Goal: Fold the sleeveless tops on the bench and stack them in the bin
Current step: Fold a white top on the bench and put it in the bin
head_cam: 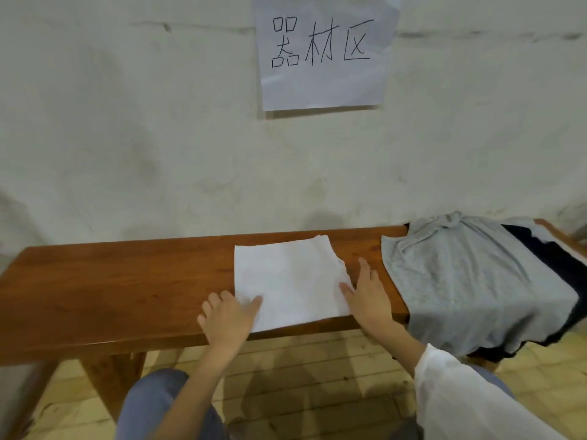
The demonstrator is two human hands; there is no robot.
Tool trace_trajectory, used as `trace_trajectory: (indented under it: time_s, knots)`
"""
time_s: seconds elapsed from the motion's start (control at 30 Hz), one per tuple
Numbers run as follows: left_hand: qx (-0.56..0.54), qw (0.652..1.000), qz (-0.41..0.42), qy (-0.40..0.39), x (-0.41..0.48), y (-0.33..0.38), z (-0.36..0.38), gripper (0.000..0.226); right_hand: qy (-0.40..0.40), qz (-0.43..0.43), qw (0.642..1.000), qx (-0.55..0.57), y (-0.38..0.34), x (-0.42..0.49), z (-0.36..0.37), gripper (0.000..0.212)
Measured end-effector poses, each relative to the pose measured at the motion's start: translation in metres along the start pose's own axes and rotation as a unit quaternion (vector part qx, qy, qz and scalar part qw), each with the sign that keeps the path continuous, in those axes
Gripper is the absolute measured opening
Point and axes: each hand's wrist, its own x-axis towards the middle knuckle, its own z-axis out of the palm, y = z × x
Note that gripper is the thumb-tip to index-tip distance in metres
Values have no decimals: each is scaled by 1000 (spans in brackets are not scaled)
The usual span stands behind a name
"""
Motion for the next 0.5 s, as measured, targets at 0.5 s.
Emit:
trace_trajectory:
  time_s: [0.5]
  knots:
    - [-474, 845, -97, -229, 21, -15, -33, 39, -87, 135, 935, 317, -25, 5, -3, 20]
